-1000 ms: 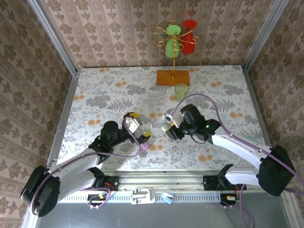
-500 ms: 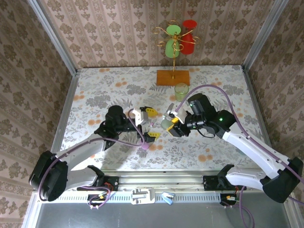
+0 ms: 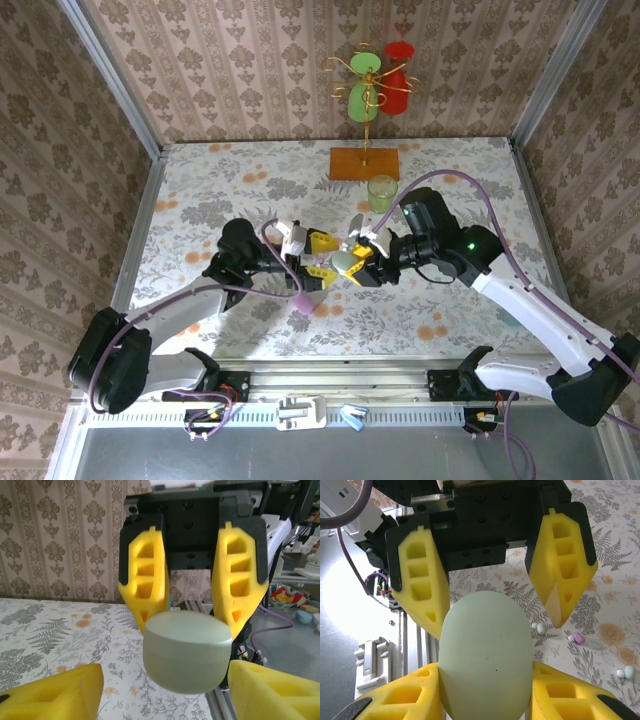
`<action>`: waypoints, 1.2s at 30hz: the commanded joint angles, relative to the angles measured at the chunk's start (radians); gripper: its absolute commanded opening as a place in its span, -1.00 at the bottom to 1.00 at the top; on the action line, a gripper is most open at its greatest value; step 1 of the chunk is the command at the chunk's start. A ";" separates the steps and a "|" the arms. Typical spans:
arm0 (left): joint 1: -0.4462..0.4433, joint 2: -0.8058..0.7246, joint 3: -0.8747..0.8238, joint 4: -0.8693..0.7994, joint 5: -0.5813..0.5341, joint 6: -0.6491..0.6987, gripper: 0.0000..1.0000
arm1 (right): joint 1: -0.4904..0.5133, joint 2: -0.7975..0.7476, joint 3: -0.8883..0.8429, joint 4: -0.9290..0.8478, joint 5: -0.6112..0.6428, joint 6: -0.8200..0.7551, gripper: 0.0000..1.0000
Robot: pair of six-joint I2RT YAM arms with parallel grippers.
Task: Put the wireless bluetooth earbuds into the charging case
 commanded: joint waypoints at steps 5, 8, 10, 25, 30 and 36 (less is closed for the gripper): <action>0.005 0.022 0.011 0.137 0.071 -0.096 0.19 | -0.006 0.022 0.037 0.019 -0.057 -0.021 -0.33; 0.006 0.024 0.010 0.139 0.078 -0.098 0.19 | -0.006 0.021 0.035 0.037 -0.065 -0.015 -0.34; 0.004 0.028 0.010 0.140 0.080 -0.095 0.18 | -0.006 0.023 0.035 0.043 -0.063 -0.014 -0.34; 0.005 0.057 0.010 0.180 0.114 -0.101 0.02 | -0.006 0.051 0.058 0.072 -0.065 0.006 -0.37; 0.005 0.056 0.008 0.184 0.121 -0.100 -0.19 | -0.006 0.054 0.058 0.064 -0.070 0.004 -0.38; 0.005 0.056 0.004 0.186 0.126 -0.094 -0.29 | -0.006 0.052 0.070 0.050 -0.068 0.019 -0.38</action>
